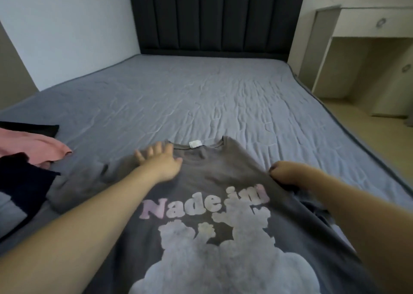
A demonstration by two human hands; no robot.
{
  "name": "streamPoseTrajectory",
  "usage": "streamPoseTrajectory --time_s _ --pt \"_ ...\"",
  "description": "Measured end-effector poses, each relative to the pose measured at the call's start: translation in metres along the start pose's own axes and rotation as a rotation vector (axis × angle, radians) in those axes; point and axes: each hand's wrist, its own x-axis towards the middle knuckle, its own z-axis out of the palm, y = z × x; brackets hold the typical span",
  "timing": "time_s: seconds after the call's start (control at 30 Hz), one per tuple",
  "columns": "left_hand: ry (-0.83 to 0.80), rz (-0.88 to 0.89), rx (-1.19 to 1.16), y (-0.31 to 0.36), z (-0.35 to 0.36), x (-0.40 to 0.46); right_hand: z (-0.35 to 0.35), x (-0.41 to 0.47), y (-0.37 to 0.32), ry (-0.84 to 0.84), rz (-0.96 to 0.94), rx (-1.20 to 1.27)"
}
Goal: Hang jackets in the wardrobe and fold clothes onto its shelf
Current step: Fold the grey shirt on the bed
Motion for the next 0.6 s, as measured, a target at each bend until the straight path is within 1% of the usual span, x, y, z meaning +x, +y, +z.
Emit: streamPoseTrajectory --time_s 0.03,0.07,0.13,0.17,0.2,0.23,0.3,0.37,0.43,0.47,0.5,0.57,0.6 --pt "-0.017 0.059 -0.094 0.019 0.005 -0.002 -0.003 -0.005 0.004 -0.111 0.024 0.051" --pt "-0.010 0.119 -0.152 0.038 0.008 -0.003 -0.008 -0.010 0.006 -0.243 0.056 0.169" --pt "0.039 0.240 -0.189 0.070 0.011 0.001 -0.016 -0.020 0.012 -0.450 0.086 0.331" --pt "0.050 0.285 -0.211 0.085 0.009 0.004 -0.020 -0.024 0.016 -0.509 0.075 0.351" --pt "0.045 0.313 -0.246 0.099 0.007 0.008 -0.022 -0.029 0.020 -0.531 0.056 0.371" --pt "0.032 0.327 -0.282 0.112 0.004 0.013 -0.025 -0.033 0.025 -0.522 0.037 0.415" --pt "0.004 0.333 -0.292 0.134 0.000 0.024 -0.032 -0.037 0.040 -0.441 0.001 0.604" --pt "-0.059 0.331 -0.232 0.148 0.003 0.034 -0.043 -0.037 0.063 -0.355 -0.011 0.811" --pt "-0.161 0.347 -0.136 0.153 0.013 0.037 -0.052 -0.037 0.085 -0.268 -0.004 0.907" --pt "-0.170 0.353 -0.097 0.153 0.020 0.038 -0.054 -0.037 0.094 -0.198 0.006 0.891" --pt "-0.128 0.354 -0.081 0.155 0.028 0.039 -0.054 -0.035 0.100 -0.104 0.015 0.821" --pt "0.017 0.337 -0.115 0.159 0.037 0.041 -0.049 -0.030 0.110 0.096 0.038 0.548" --pt "0.077 0.305 -0.146 0.162 0.040 0.042 -0.045 -0.027 0.114 0.160 0.036 0.397"
